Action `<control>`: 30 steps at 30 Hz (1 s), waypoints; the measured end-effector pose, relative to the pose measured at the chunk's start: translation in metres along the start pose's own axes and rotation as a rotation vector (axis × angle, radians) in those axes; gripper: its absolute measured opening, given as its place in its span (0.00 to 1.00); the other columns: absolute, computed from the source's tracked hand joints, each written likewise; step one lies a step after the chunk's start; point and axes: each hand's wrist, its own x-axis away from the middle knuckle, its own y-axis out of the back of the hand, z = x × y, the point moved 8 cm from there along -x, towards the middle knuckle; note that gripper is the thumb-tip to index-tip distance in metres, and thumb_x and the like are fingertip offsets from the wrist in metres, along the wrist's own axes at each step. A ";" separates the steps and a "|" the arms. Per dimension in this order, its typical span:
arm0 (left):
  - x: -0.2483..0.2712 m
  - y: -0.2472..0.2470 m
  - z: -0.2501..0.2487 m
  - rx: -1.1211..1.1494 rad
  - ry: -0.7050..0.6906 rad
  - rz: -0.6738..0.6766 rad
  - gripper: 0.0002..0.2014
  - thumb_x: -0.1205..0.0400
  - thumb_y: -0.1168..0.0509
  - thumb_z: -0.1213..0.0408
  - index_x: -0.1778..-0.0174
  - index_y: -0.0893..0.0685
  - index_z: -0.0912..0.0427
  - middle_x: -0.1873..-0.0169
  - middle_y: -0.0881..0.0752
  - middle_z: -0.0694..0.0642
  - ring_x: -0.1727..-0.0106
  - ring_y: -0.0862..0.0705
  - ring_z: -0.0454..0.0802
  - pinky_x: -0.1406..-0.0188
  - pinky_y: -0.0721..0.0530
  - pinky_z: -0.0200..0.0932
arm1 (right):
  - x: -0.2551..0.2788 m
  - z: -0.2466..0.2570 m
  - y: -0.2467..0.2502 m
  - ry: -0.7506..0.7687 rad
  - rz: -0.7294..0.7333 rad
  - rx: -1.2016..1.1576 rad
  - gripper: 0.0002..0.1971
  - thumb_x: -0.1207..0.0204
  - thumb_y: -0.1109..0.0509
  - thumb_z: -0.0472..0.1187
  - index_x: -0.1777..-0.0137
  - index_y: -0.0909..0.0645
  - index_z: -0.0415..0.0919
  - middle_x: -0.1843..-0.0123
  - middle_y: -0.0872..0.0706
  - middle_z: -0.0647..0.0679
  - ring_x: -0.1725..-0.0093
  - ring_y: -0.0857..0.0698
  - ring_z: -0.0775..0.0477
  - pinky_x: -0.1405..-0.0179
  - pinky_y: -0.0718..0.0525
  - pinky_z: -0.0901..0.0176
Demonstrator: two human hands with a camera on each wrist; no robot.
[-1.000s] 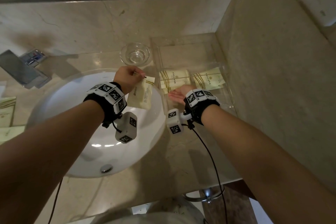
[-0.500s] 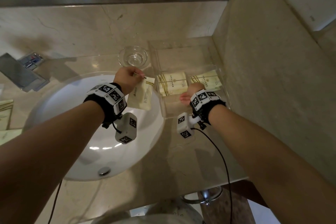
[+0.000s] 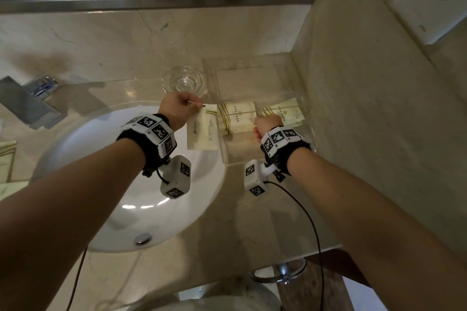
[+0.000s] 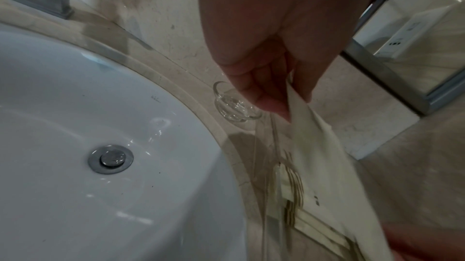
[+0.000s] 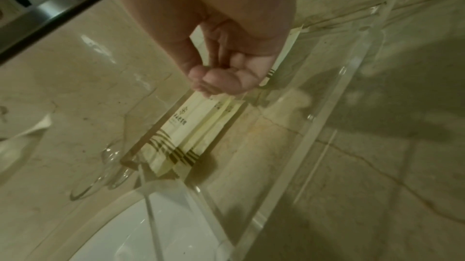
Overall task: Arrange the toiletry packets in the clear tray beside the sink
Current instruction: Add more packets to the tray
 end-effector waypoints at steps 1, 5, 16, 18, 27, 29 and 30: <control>0.001 -0.002 -0.002 0.012 0.001 0.009 0.10 0.21 0.35 0.69 0.46 0.15 0.67 0.58 0.16 0.59 0.55 0.19 0.53 0.55 0.17 0.43 | 0.004 0.000 -0.001 -0.022 -0.001 -0.040 0.09 0.19 0.39 0.36 0.62 0.25 0.39 0.70 0.23 0.46 0.75 0.25 0.51 0.78 0.26 0.62; 0.008 -0.010 -0.014 0.113 -0.004 0.078 0.14 0.21 0.39 0.77 0.39 0.20 0.73 0.53 0.17 0.62 0.53 0.18 0.54 0.66 0.15 0.27 | 0.027 0.008 -0.016 0.004 0.133 -0.034 0.19 0.16 0.43 0.50 0.58 0.21 0.35 0.70 0.19 0.45 0.75 0.22 0.51 0.77 0.22 0.64; 0.019 -0.025 -0.038 0.171 -0.147 0.215 0.15 0.26 0.36 0.83 0.71 0.20 0.57 0.68 0.13 0.46 0.63 0.16 0.38 0.57 0.21 0.26 | 0.051 0.010 -0.033 -0.067 0.418 -0.386 0.22 0.17 0.44 0.54 0.52 0.22 0.33 0.58 0.14 0.37 0.61 0.14 0.43 0.60 0.12 0.55; 0.025 -0.031 -0.039 0.179 -0.145 0.275 0.15 0.26 0.36 0.84 0.72 0.19 0.60 0.67 0.12 0.42 0.61 0.14 0.31 0.55 0.20 0.24 | 0.051 0.014 -0.027 -0.045 0.400 -0.519 0.16 0.17 0.40 0.49 0.53 0.23 0.34 0.57 0.15 0.38 0.60 0.15 0.43 0.55 0.14 0.54; 0.031 -0.040 -0.033 0.144 -0.022 0.246 0.19 0.22 0.48 0.82 0.65 0.21 0.55 0.60 0.18 0.55 0.63 0.18 0.43 0.62 0.18 0.35 | 0.044 0.010 -0.007 0.051 0.371 -0.615 0.02 0.24 0.32 0.30 0.54 0.20 0.36 0.55 0.13 0.40 0.58 0.14 0.46 0.66 0.12 0.64; 0.032 -0.043 -0.033 0.254 0.057 0.218 0.13 0.19 0.46 0.77 0.59 0.23 0.56 0.59 0.18 0.58 0.64 0.19 0.50 0.61 0.15 0.39 | 0.045 0.011 -0.005 0.077 0.381 -0.642 0.04 0.24 0.33 0.28 0.52 0.20 0.35 0.54 0.13 0.40 0.57 0.13 0.46 0.64 0.10 0.63; 0.034 -0.046 -0.035 0.279 0.075 0.232 0.08 0.19 0.42 0.74 0.55 0.23 0.56 0.58 0.18 0.58 0.64 0.18 0.51 0.60 0.14 0.41 | 0.046 0.011 -0.004 0.088 0.390 -0.662 0.05 0.24 0.33 0.27 0.51 0.20 0.34 0.54 0.13 0.40 0.56 0.13 0.45 0.62 0.10 0.63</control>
